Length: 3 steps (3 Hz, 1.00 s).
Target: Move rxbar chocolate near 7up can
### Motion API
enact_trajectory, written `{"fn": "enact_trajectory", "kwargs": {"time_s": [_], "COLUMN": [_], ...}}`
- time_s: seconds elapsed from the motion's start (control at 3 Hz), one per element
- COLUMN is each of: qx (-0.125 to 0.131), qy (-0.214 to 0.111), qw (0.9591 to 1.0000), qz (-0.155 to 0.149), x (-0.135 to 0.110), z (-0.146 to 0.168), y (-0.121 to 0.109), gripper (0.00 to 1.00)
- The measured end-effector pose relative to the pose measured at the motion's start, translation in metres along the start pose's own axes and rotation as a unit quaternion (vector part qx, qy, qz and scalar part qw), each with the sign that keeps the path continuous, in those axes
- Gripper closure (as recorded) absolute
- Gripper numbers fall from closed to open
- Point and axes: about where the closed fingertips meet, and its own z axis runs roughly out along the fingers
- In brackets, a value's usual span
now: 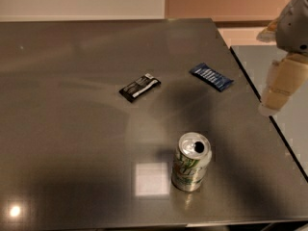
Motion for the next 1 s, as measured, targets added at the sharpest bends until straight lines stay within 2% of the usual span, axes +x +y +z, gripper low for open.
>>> {"fn": "enact_trajectory", "kwargs": {"time_s": [0.33, 0.67, 1.0], "qx": [-0.020, -0.016, -0.011], "qy": [-0.018, -0.041, -0.067], "qw": [0.9994, 0.9982, 0.9961], "qz": [-0.023, -0.041, -0.056], "x": [-0.019, -0.046, -0.077], "z": [0.016, 0.028, 0.047], "y": [-0.051, -0.097, -0.123], "gripper": [0.00, 0.00, 0.00]}}
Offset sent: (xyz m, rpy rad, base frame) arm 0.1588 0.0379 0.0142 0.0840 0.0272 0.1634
